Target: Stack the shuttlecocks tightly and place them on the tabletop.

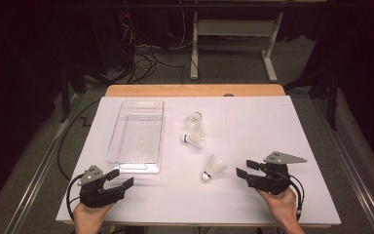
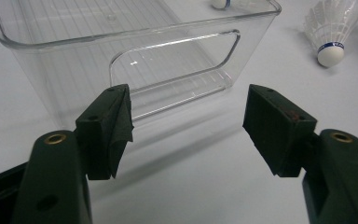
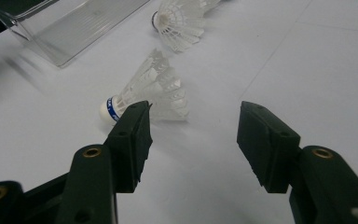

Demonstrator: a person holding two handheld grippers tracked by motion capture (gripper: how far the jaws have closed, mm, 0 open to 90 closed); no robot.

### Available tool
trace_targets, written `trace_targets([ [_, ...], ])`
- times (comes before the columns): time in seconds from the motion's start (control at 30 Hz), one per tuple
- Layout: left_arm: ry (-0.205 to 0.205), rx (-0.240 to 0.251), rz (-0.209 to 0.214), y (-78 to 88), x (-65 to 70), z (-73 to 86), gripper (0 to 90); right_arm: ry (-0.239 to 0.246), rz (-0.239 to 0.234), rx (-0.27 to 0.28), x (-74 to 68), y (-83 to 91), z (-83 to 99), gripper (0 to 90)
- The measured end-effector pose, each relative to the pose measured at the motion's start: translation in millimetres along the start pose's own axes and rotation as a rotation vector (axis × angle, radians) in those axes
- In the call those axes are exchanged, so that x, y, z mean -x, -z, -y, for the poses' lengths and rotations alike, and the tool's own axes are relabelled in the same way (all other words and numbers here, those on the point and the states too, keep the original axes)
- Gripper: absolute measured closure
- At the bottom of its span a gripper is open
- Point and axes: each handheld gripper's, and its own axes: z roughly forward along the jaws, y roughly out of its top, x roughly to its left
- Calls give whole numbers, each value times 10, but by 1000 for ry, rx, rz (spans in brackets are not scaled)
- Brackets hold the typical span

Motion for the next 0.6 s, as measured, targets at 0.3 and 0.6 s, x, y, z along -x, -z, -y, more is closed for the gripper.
trace_targets([
  [0.3,-1,-2,1,0,3,0,333,-2,-31,-89,-36,-153,-90,507],
  [0.6,-5,-1,1,6,4,0,333,12,-36,-126,-116,-272,-212,553],
])
